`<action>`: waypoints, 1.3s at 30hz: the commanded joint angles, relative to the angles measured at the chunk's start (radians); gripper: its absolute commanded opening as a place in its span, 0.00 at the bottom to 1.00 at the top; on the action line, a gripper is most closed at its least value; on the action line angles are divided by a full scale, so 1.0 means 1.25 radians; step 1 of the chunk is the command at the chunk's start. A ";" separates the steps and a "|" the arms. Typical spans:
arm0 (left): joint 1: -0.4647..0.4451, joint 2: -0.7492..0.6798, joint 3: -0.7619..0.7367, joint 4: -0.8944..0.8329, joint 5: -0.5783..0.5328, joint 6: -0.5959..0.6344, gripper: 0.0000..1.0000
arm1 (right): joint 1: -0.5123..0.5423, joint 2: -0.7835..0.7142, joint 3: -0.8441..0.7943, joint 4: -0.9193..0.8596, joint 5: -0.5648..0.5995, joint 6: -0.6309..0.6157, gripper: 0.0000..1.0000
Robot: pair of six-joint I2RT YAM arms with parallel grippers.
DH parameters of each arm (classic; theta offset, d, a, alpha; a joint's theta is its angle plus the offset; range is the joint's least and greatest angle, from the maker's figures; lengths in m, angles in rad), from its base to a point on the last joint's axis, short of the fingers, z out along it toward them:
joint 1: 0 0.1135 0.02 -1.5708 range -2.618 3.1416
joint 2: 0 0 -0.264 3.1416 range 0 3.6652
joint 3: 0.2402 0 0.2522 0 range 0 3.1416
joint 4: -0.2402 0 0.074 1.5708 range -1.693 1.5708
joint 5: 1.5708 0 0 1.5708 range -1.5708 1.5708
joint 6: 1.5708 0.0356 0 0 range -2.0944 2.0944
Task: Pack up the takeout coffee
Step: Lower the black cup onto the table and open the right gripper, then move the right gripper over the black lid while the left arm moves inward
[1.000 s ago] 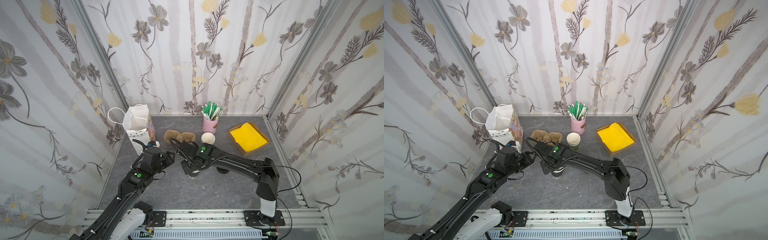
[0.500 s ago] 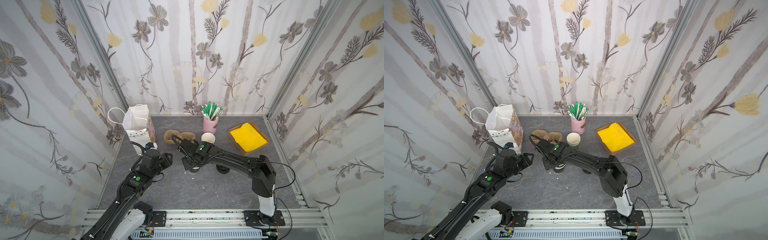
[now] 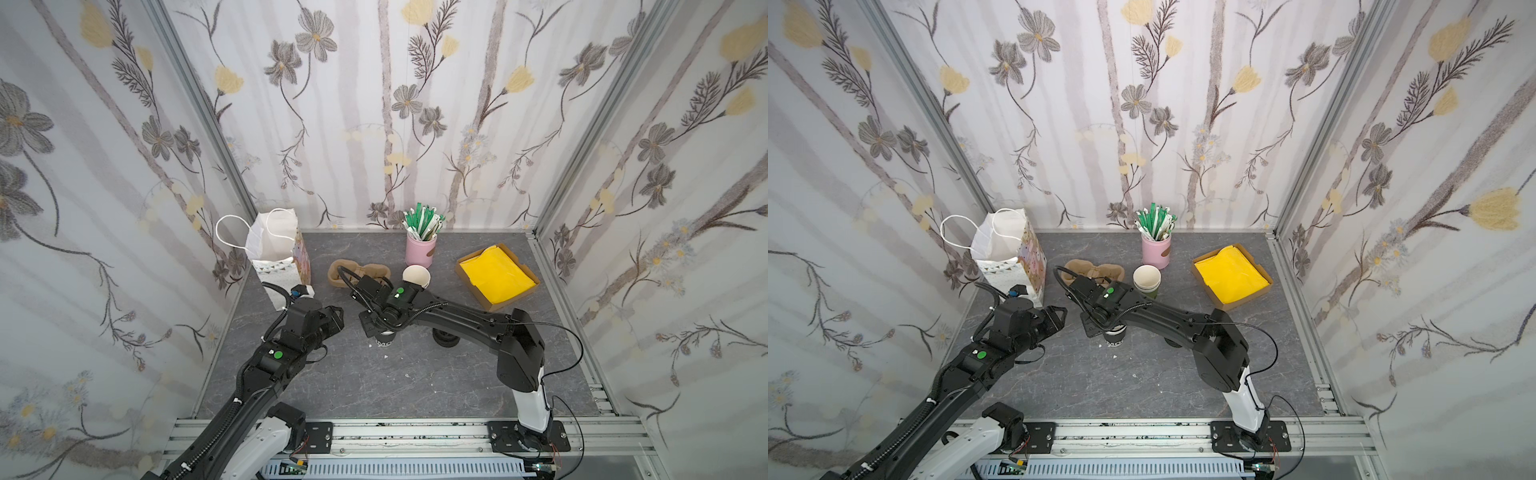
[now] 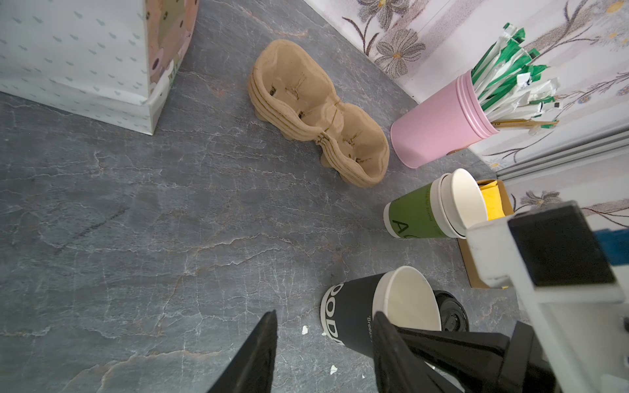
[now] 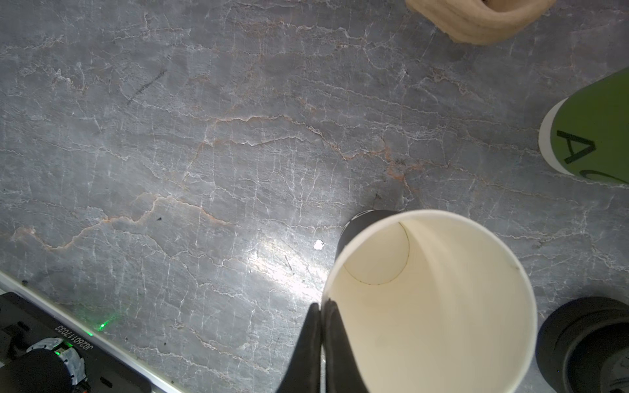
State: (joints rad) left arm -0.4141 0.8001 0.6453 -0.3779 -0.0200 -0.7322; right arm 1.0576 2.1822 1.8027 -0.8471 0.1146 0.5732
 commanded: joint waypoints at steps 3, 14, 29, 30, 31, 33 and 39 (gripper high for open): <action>0.001 0.005 0.020 0.007 -0.038 0.024 0.48 | 0.000 0.022 0.044 -0.002 0.022 -0.023 0.00; 0.002 -0.044 0.007 0.004 -0.081 0.013 0.48 | -0.002 0.137 0.230 -0.054 0.027 -0.044 0.00; 0.003 -0.078 -0.003 -0.003 -0.125 0.008 0.47 | -0.006 0.117 0.257 -0.056 0.002 -0.045 0.22; 0.003 -0.078 -0.002 -0.003 -0.128 0.011 0.47 | -0.005 0.112 0.261 -0.058 0.001 -0.043 0.22; 0.002 -0.077 0.001 -0.004 -0.129 0.013 0.47 | -0.005 0.105 0.264 -0.060 -0.002 -0.040 0.22; 0.003 -0.075 0.010 -0.003 -0.126 0.028 0.47 | -0.006 0.092 0.271 -0.064 -0.008 -0.035 0.22; 0.002 -0.040 0.069 -0.003 -0.089 0.112 0.45 | -0.013 0.021 0.283 -0.084 -0.013 -0.015 0.22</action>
State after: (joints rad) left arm -0.4122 0.7330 0.6983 -0.3832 -0.1478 -0.6624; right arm 1.0496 2.2463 2.1456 -0.9489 0.0998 0.5320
